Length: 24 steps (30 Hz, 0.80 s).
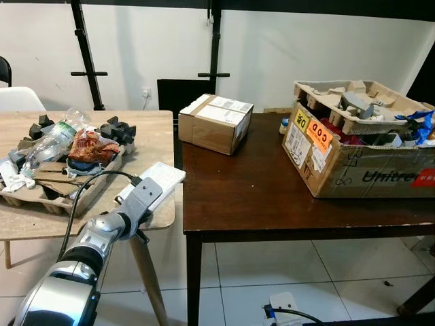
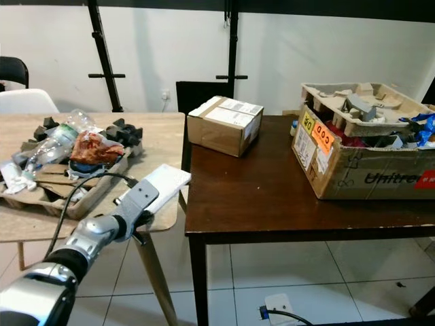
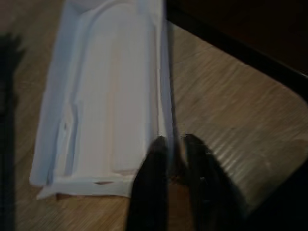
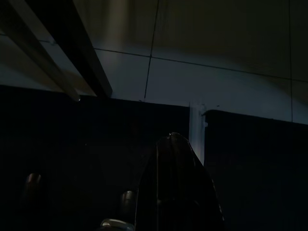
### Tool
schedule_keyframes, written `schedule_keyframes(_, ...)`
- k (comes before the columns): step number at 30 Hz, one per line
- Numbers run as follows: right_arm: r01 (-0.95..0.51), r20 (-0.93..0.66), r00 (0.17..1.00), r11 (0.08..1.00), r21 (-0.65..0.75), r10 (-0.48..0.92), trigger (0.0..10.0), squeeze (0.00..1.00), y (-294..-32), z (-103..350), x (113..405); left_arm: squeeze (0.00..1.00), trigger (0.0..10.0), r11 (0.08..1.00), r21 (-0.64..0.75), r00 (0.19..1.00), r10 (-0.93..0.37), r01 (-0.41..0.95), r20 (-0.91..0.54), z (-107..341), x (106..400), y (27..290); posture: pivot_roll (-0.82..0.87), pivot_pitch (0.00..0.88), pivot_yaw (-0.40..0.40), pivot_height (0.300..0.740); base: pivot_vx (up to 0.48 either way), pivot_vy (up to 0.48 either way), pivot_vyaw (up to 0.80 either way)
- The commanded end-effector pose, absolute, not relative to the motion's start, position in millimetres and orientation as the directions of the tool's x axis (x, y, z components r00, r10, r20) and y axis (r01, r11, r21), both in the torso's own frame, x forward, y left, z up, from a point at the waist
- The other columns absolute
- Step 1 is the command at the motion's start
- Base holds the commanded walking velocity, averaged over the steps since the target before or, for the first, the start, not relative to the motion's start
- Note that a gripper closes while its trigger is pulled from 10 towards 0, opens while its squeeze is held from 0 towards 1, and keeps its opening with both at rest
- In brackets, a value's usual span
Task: Picking trash to rubbish bin
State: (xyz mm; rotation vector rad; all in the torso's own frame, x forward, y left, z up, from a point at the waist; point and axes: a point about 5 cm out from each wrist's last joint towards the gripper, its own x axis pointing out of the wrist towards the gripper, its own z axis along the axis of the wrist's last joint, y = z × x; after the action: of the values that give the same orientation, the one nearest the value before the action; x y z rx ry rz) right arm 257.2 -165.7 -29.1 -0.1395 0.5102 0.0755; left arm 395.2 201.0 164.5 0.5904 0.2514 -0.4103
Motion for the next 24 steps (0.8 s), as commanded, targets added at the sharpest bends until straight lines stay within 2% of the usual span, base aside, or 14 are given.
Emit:
schedule_keyframes(1,-0.110,-0.517,0.855,0.988,-0.110,0.038,10.0,0.00,-166,-33,253,1.00,10.0,0.735,0.464,0.845,-0.280,0.494,-0.456,137,384,208,-0.01,0.172,-0.043,0.740,0.000,0.000,0.00)
schedule_keyframes(9,-0.110,-0.512,0.858,0.988,-0.111,0.038,10.0,0.00,-166,-32,255,1.00,10.0,0.729,0.492,0.856,-0.256,0.476,-0.448,134,385,202,-0.01,0.172,-0.042,0.740,0.000,0.000,0.00)
schedule_keyframes(10,-0.109,-0.512,0.858,0.988,-0.111,0.037,10.0,0.00,-166,-32,255,0.00,10.0,0.733,0.488,0.857,-0.255,0.473,-0.447,134,386,201,-0.02,0.169,-0.040,0.740,0.000,0.000,0.00)
schedule_keyframes(14,-0.108,-0.513,0.858,0.988,-0.113,0.035,10.0,0.00,-167,-32,255,0.00,10.0,0.749,0.462,0.850,-0.256,0.475,-0.460,132,385,199,-0.02,0.169,-0.040,0.740,0.000,0.000,0.00)
schedule_keyframes(23,-0.109,-0.516,0.856,0.988,-0.111,0.036,10.0,0.00,-166,-32,256,0.00,10.0,0.802,0.319,0.782,-0.269,0.506,-0.562,110,377,193,-0.02,0.168,-0.038,0.740,0.000,0.000,0.00)
schedule_keyframes(24,-0.109,-0.516,0.856,0.988,-0.111,0.036,10.0,0.00,-166,-32,256,0.00,7.3,0.804,0.310,0.775,-0.269,0.508,-0.572,108,376,193,-0.02,0.168,-0.038,0.740,0.000,0.000,0.00)
